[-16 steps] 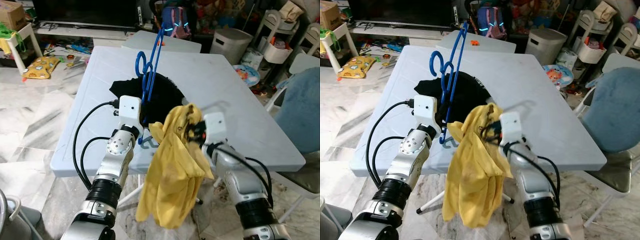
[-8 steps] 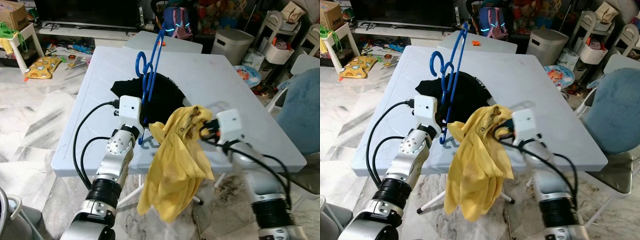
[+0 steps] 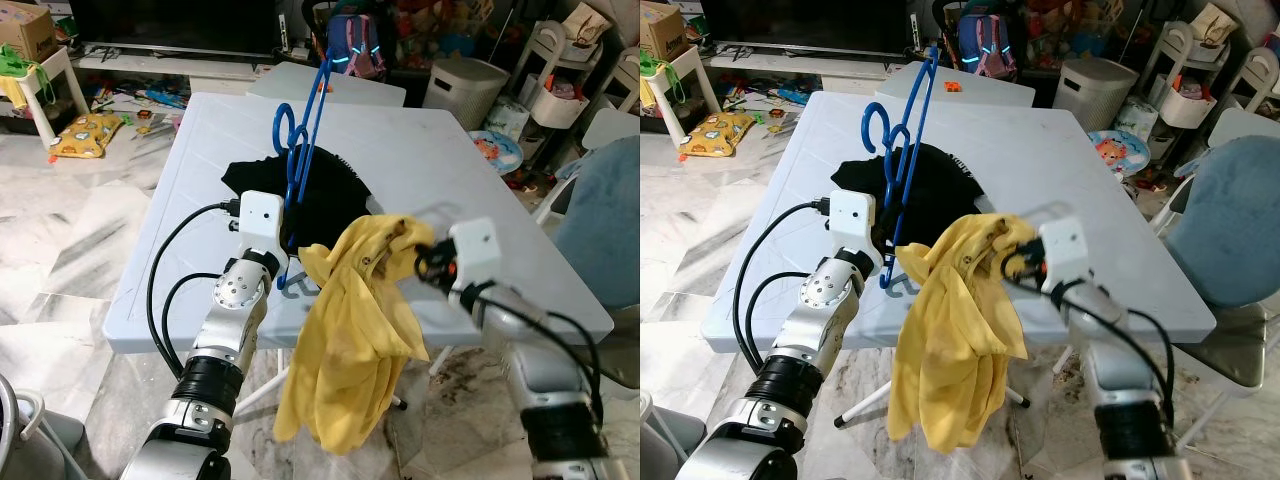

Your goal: Hang hanger

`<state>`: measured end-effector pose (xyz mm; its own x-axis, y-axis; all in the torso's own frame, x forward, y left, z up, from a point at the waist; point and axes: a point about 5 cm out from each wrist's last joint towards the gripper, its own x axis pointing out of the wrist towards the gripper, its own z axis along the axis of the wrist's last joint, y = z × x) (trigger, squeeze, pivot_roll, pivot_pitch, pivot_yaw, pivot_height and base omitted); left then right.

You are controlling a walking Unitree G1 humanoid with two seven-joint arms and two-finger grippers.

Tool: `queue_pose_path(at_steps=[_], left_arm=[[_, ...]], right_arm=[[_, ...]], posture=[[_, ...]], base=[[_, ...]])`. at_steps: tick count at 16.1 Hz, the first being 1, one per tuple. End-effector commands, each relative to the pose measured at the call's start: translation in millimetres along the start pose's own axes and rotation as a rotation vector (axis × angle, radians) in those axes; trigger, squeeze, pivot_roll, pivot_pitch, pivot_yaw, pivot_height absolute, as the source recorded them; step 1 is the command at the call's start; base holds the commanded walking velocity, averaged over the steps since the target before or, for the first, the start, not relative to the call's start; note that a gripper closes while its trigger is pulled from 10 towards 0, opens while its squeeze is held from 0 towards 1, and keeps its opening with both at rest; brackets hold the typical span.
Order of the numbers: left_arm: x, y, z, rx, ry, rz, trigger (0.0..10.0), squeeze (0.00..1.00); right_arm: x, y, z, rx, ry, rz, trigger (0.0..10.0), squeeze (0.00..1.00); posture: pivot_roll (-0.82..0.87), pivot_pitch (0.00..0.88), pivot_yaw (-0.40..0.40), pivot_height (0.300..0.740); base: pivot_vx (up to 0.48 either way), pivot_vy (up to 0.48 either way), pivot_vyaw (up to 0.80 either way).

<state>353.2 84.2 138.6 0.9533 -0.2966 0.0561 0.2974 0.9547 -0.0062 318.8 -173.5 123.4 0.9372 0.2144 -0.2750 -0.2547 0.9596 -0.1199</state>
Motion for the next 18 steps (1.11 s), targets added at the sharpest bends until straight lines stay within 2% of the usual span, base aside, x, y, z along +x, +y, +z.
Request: queue_pose_path(at_steps=[1,7,9,12,15,18], left_arm=[[-1.9,-2.0,-13,-0.002,0.068,-0.005,10.0,0.00],[-2.3,-2.0,-14,-0.002,0.071,-0.005,10.0,0.00],[-2.3,-1.4,-14,-0.001,0.073,-0.005,10.0,0.00],[-2.1,-2.2,-14,-0.001,0.074,-0.009,10.0,0.00],[-2.4,-3.0,-14,-0.002,0.076,-0.011,10.0,0.00],[-2.3,-2.6,-14,0.000,0.078,-0.012,10.0,0.00]], right_arm=[[-1.3,-5.9,-2,-0.015,0.019,-0.022,10.0,1.00],[-6.7,-7.8,-21,-0.060,0.098,-0.018,10.0,1.00],[-9.1,-17.3,-25,-0.148,0.118,-0.074,10.0,1.00],[-17.5,-36.0,-21,-0.194,0.113,-0.146,10.0,1.00],[-29.1,-45.8,-20,-0.179,0.113,-0.137,10.0,1.00],[-43.4,-49.2,-15,-0.077,0.089,-0.078,10.0,1.00]], posture=[[0.04,0.000,-0.097,0.740],[0.04,0.000,-0.097,0.740],[0.04,0.000,-0.094,0.740],[0.03,0.000,-0.094,0.740],[0.03,0.000,-0.093,0.740],[0.03,0.000,-0.088,0.740]], base=[[0.000,0.000,0.00],[0.000,0.000,0.00],[0.000,0.000,0.00],[0.000,0.000,0.00],[0.000,0.000,0.00],[0.000,0.000,0.00]])
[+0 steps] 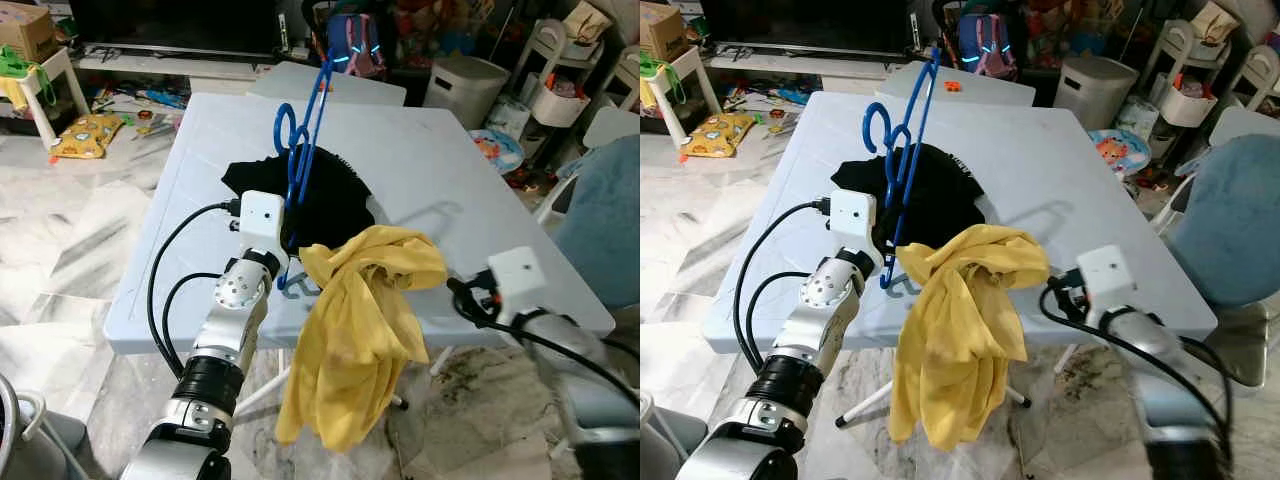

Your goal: Hang hanger

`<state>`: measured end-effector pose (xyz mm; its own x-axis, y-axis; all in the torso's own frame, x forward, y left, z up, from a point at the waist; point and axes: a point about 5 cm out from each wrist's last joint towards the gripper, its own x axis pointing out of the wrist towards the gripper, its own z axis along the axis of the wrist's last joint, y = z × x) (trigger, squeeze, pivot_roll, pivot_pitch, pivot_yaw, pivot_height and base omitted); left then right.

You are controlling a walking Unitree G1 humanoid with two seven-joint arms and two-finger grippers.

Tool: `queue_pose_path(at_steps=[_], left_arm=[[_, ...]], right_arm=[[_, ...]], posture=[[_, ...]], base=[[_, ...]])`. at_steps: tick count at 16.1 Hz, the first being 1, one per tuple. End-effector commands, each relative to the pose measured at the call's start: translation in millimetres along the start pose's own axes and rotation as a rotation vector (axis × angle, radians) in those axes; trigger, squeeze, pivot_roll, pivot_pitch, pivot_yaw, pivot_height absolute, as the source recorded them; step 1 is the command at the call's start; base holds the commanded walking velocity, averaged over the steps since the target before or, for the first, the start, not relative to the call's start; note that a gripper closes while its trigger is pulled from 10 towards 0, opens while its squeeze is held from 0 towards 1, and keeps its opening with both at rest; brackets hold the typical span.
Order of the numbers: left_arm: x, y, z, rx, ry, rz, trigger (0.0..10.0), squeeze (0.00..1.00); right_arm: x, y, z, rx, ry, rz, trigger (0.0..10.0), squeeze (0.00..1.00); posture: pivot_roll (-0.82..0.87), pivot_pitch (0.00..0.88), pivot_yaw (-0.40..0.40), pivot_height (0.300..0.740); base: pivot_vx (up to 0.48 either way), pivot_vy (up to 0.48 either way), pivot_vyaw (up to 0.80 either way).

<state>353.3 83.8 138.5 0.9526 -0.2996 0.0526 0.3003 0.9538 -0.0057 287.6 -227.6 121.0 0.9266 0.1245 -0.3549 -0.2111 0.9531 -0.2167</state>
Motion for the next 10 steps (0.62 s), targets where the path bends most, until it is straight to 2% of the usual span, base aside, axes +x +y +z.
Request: queue_pose_path(at_steps=[1,2,3,4,5,8,10], left_arm=[[-2.5,-2.3,-14,0.000,0.074,-0.009,10.0,0.00],[-2.0,-2.8,-14,0.000,0.075,-0.011,10.0,0.00],[-1.9,-2.9,-14,0.000,0.075,-0.012,10.0,0.00],[-1.2,-3.9,-14,0.000,0.074,-0.016,10.0,0.00],[-1.0,-4.2,-14,0.001,0.074,-0.018,10.0,0.00],[-0.7,-3.6,-14,0.003,0.074,-0.018,10.0,0.00],[-0.3,-3.4,-14,0.006,0.075,-0.020,10.0,0.00]], right_arm=[[-6.3,-5.0,5,0.039,-0.020,0.014,10.0,1.00],[-11.2,-1.3,8,0.144,-0.052,0.062,10.0,1.00],[-12.0,-0.6,9,0.161,-0.057,0.070,10.0,1.00],[-18.4,8.9,8,0.237,-0.063,0.144,10.0,1.00],[-24.2,17.1,6,0.276,-0.065,0.206,10.0,1.00],[-34.5,35.1,6,0.320,-0.069,0.328,10.0,1.00],[-40.3,56.8,8,0.340,-0.074,0.441,10.0,1.00]], posture=[[0.03,0.000,-0.088,0.740],[0.02,0.000,-0.085,0.740],[0.02,0.000,-0.085,0.740],[0.02,0.000,-0.085,0.740],[0.02,0.000,-0.084,0.740],[0.03,0.000,-0.083,0.740],[0.03,0.000,-0.081,0.740]], base=[[0.000,0.000,0.00],[0.000,0.000,0.00],[0.000,0.000,0.00],[0.000,0.000,0.00],[0.000,0.000,0.00],[0.000,0.000,0.00],[0.000,0.000,0.00]])
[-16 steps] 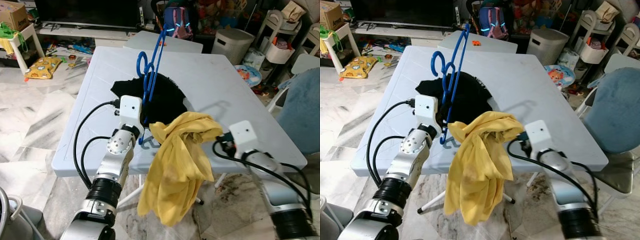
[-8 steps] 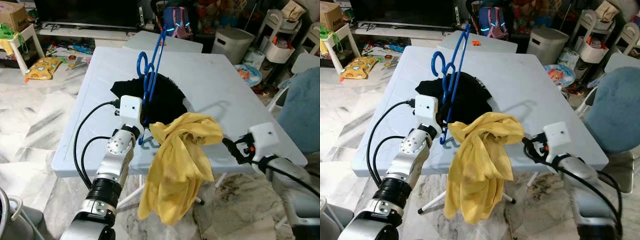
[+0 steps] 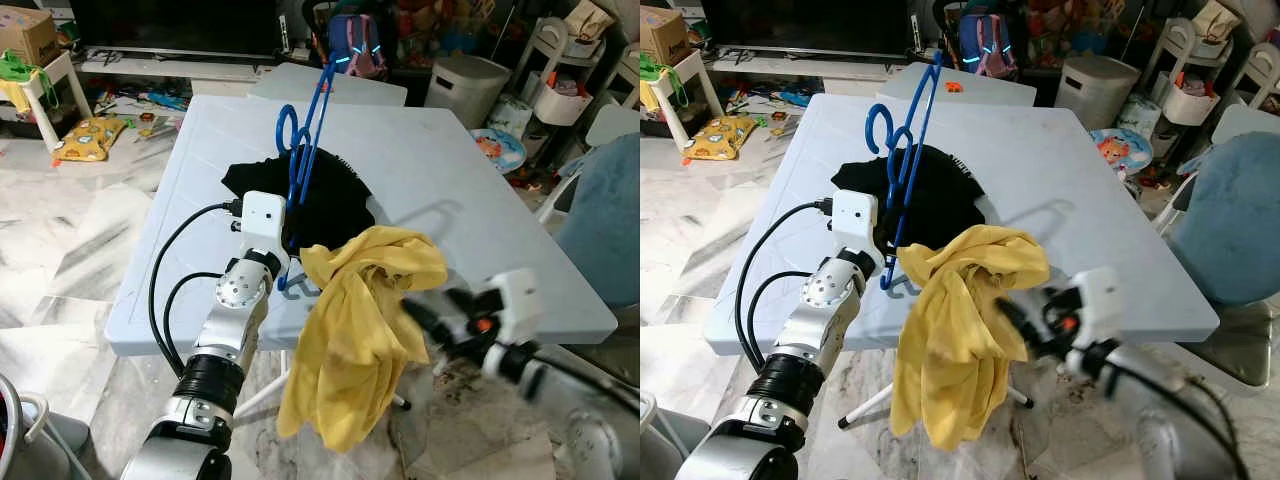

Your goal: Hang hanger

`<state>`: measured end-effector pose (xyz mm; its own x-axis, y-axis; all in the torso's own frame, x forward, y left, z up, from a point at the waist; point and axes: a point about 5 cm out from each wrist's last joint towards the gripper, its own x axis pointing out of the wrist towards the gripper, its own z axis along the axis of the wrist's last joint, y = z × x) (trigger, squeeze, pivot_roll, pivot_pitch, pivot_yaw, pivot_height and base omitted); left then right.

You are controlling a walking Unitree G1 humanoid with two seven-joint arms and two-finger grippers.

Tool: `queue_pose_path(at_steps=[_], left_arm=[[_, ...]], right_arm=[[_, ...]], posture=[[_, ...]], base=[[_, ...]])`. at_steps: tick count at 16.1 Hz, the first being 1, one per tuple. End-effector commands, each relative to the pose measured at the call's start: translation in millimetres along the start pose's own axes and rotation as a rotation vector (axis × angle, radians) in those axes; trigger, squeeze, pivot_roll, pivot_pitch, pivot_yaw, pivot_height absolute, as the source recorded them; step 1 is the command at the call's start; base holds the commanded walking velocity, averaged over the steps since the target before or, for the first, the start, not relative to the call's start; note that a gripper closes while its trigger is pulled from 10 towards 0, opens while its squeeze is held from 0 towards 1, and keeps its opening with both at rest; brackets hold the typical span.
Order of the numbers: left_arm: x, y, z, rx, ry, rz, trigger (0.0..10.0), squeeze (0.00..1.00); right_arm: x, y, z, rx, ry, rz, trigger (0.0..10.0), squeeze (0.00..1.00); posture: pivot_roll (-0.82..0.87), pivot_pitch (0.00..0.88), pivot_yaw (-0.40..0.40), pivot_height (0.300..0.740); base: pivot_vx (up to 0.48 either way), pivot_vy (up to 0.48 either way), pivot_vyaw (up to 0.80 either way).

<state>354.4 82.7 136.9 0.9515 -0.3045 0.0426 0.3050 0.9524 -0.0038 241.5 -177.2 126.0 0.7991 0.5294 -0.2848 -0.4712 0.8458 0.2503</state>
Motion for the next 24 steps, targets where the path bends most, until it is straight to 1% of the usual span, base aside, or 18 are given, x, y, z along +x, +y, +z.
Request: queue_pose_path(at_steps=[1,2,3,6,7,8,9,10,11,13,16,17,18,19,21,24], left_arm=[[-1.2,-2.9,-12,0.004,0.064,-0.016,10.0,0.00],[-0.9,-3.2,-12,0.004,0.063,-0.017,10.0,0.00],[-0.8,-3.2,-12,0.004,0.063,-0.017,10.0,0.00],[-0.8,-3.3,-12,0.005,0.065,-0.017,10.0,0.00],[-0.9,-3.4,-12,0.004,0.066,-0.016,10.0,0.00],[-1.0,-3.4,-13,0.003,0.066,-0.015,10.0,0.00],[-1.3,-3.2,-13,0.002,0.066,-0.013,10.0,0.00],[-1.6,-3.0,-13,0.002,0.067,-0.012,10.0,0.00],[-1.7,-3.0,-13,0.002,0.068,-0.012,10.0,0.00],[-1.7,-2.8,-13,0.002,0.068,-0.010,10.0,0.00],[-1.9,-2.9,-13,0.001,0.068,-0.010,10.0,0.00],[-1.9,-3.0,-13,0.002,0.069,-0.011,10.0,0.00],[-2.0,-3.0,-14,0.002,0.069,-0.011,10.0,0.00],[-2.0,-3.0,-14,0.002,0.069,-0.011,10.0,0.00],[-1.9,-3.3,-14,0.003,0.068,-0.011,10.0,0.00],[-1.8,-3.3,-13,0.003,0.061,-0.007,10.0,0.00]], right_arm=[[0.9,8.7,3,-0.009,-0.002,0.041,10.0,1.00],[4.3,12.9,2,-0.017,-0.005,0.049,10.0,1.00],[11.0,19.3,3,-0.057,-0.022,0.048,10.0,1.00],[19.1,31.0,4,-0.090,-0.035,0.072,10.0,1.00],[26.1,37.8,5,-0.148,-0.041,0.062,10.0,0.61],[30.9,37.9,9,-0.203,-0.069,0.020,10.0,0.00],[34.4,40.2,13,-0.205,-0.093,0.007,10.0,0.00],[37.6,43.1,13,-0.248,-0.076,0.004,10.0,0.00],[38.4,43.3,11,-0.272,-0.065,0.002,10.0,0.00],[40.7,44.5,5,-0.290,-0.034,-0.001,10.0,0.00],[42.6,43.9,-17,-0.305,0.086,0.001,10.0,0.00],[42.7,44.3,-23,-0.328,0.121,0.012,8.5,0.00],[43.4,44.5,-24,-0.307,0.118,0.002,2.9,0.00],[44.8,44.8,-25,-0.284,0.118,-0.001,0.0,0.00],[47.8,42.4,-28,-0.272,0.134,-0.029,0.0,0.00],[49.9,43.8,-28,-0.250,0.129,-0.018,0.0,0.00]], posture=[[0.03,0.000,-0.080,0.740],[0.03,0.000,-0.080,0.740],[0.03,0.000,-0.080,0.740],[0.03,0.000,-0.081,0.740],[0.03,0.000,-0.082,0.740],[0.03,0.000,-0.083,0.740],[0.03,0.000,-0.083,0.740],[0.03,0.000,-0.085,0.740],[0.03,0.000,-0.085,0.740],[0.03,0.000,-0.084,0.740],[0.03,0.000,-0.085,0.740],[0.03,0.000,-0.085,0.740],[0.03,0.000,-0.085,0.740],[0.03,0.000,-0.084,0.740],[0.03,0.000,-0.085,0.740],[0.03,0.000,-0.086,0.740]], base=[[0.000,0.000,0.00],[0.000,0.000,0.00],[0.000,0.000,0.00],[0.000,0.000,0.00],[0.000,0.000,0.00],[0.000,0.000,0.00],[0.000,0.000,0.00],[0.000,0.000,0.00],[0.000,0.000,0.00],[0.000,0.000,0.00],[0.000,0.000,0.00],[0.000,0.000,0.00],[0.000,0.000,0.00],[0.000,0.000,0.00],[0.000,0.000,0.00],[0.000,0.000,0.00]])
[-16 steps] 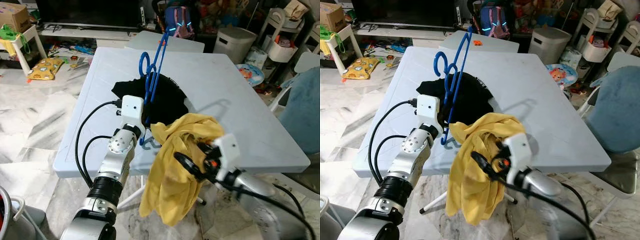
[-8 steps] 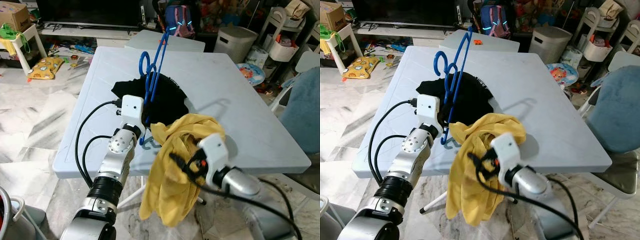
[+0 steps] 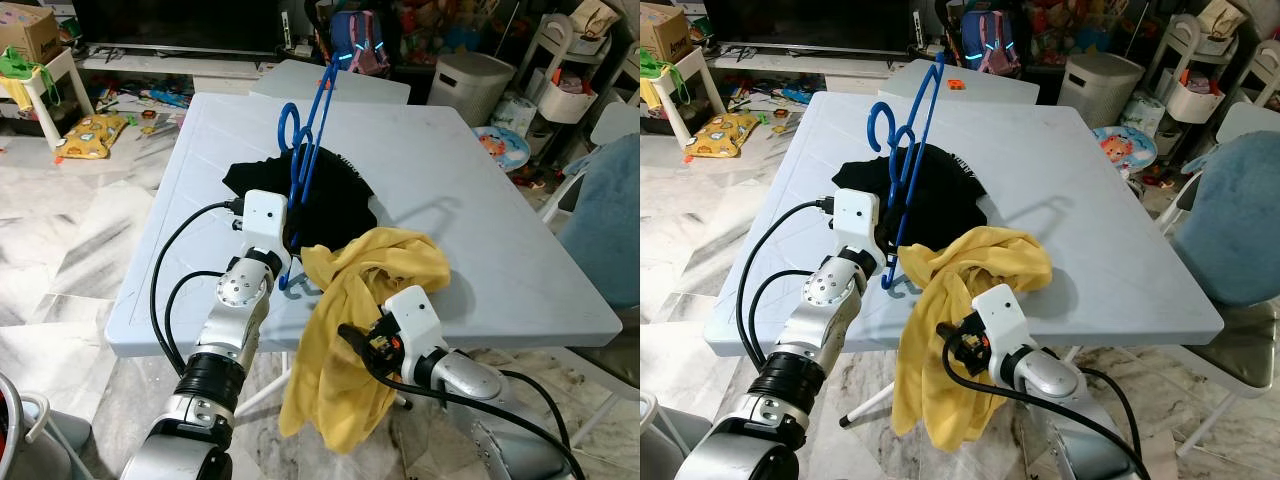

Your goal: Hang hanger

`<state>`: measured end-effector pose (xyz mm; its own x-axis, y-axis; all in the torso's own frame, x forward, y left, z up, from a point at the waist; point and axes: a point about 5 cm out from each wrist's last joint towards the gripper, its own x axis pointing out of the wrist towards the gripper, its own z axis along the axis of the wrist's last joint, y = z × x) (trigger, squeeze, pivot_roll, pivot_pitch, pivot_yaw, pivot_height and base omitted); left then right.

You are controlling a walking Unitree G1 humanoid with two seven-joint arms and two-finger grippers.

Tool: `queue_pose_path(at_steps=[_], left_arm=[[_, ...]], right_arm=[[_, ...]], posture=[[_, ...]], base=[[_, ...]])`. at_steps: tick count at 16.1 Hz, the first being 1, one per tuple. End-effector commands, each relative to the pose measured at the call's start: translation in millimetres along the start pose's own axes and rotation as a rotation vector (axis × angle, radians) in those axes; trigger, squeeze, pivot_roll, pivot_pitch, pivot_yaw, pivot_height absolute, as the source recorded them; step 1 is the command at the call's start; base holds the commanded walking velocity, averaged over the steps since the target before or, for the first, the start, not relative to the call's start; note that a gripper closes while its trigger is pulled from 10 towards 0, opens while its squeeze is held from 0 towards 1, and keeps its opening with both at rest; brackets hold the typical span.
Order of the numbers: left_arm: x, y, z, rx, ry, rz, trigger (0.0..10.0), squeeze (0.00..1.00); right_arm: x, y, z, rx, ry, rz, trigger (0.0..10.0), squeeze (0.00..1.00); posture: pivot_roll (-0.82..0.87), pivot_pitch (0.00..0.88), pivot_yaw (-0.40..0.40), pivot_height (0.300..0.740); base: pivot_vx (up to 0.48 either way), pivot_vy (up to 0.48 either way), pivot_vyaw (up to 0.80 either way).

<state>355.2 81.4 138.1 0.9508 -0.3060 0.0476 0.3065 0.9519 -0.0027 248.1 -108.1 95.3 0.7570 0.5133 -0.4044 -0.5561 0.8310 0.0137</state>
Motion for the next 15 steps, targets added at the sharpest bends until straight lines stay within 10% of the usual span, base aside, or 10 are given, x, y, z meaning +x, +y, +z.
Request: queue_pose_path(at_steps=[1,15], left_arm=[[-3.0,-2.4,-14,0.001,0.066,-0.006,10.0,0.00],[-3.8,-5.0,-17,0.001,0.075,-0.015,10.0,0.00]], right_arm=[[-0.6,-4.4,1,0.007,0.002,-0.009,0.0,0.00],[6.6,-12.3,0,0.114,-0.028,-0.088,0.0,0.00]], posture=[[0.03,0.000,-0.087,0.740],[0.04,0.000,-0.094,0.740]], base=[[0.000,0.000,0.00],[0.000,0.000,0.00]])
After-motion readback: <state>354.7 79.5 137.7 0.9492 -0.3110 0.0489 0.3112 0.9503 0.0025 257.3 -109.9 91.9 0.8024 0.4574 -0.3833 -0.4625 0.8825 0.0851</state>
